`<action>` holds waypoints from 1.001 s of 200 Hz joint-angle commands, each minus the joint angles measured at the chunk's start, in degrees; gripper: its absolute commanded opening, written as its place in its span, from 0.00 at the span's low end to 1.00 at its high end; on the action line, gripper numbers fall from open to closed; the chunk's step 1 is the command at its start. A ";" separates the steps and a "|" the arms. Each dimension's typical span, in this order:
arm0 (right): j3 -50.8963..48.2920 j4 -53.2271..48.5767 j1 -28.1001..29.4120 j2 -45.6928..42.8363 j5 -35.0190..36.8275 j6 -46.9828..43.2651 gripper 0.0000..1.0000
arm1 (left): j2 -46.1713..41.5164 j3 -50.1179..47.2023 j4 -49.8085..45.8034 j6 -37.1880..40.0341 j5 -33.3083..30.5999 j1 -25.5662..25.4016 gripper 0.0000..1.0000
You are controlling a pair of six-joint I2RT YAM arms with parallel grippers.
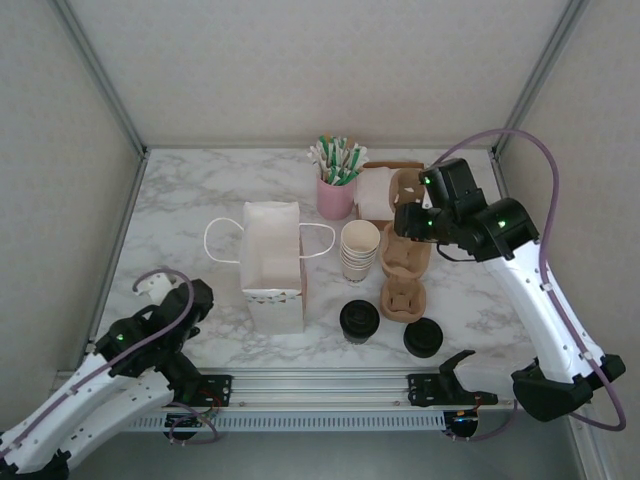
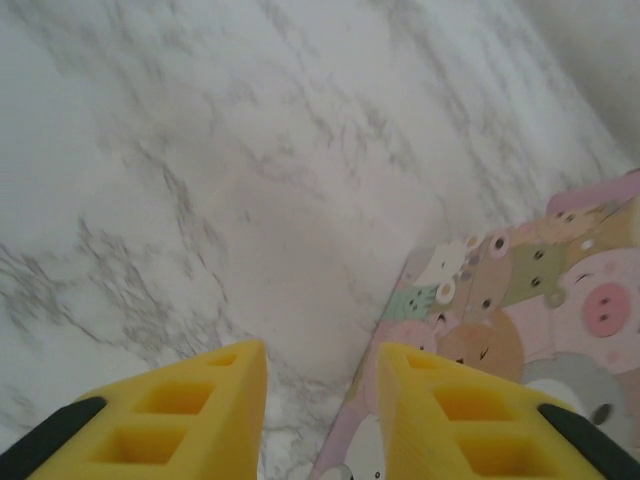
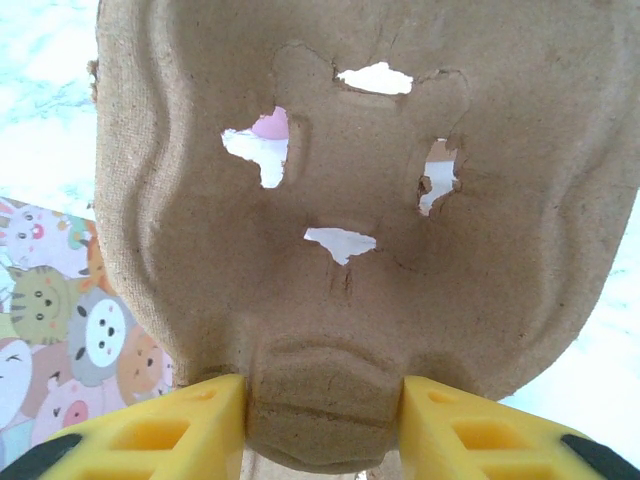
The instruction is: Pack the takeout coffee
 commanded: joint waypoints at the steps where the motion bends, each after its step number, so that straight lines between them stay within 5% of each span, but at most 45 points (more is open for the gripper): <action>1: 3.45 1.71 2.19 1.03 0.14 1.93 0.43 | 0.57 -5.29 9.65 -5.55 10.65 2.80 0.35; 46: 4.78 4.29 6.14 2.24 1.16 3.68 0.42 | 3.87 -10.60 16.42 -5.47 19.92 7.99 0.34; 106: 8.02 6.84 11.81 5.67 4.27 5.63 0.42 | 13.58 -16.93 31.02 -7.06 29.06 8.56 0.34; 200: 15.83 7.32 18.50 9.97 11.28 5.32 0.42 | 23.92 -18.29 41.50 -7.23 31.80 4.12 0.33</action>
